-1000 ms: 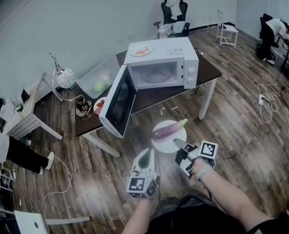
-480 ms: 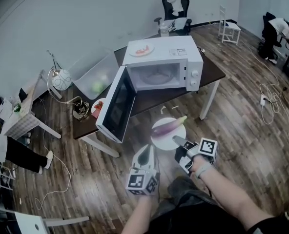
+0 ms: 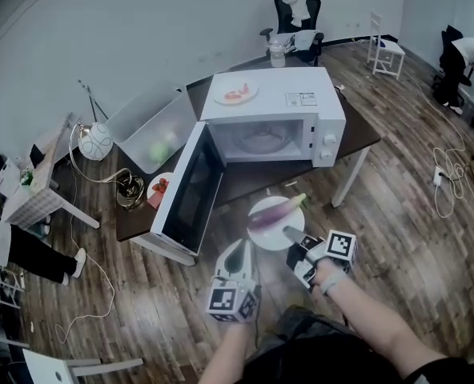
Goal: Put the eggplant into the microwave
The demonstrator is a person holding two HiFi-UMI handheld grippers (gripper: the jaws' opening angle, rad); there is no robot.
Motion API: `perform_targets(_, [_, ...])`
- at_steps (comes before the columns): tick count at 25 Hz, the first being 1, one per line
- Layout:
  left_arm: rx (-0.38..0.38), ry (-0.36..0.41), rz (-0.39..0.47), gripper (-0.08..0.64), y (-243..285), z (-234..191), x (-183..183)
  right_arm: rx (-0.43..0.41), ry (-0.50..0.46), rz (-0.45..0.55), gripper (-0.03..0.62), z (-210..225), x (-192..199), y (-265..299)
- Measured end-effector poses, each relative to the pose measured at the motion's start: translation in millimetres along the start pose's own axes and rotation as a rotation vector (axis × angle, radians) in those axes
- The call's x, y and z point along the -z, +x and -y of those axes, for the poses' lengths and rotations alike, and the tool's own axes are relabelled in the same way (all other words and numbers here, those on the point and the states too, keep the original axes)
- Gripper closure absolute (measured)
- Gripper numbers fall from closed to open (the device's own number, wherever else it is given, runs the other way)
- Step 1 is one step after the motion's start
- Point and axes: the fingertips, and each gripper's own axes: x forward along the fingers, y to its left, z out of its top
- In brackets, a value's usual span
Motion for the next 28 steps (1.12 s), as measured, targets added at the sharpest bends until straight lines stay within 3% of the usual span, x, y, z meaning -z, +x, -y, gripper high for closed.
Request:
perform_targets(14, [-0.043, -0.006, -0.007, 0.558, 75.3, -22.0, 4.3, -0.004, 0.011, -0.037, 0.566, 2.5, -65.6, 58.6])
perform_targets(28, [-0.058, -0.013, -0.017, 0.558, 107.5, -32.6, 10.8, 0.009, 0.028, -0.033, 0.566, 7.8, -101.1, 91.6])
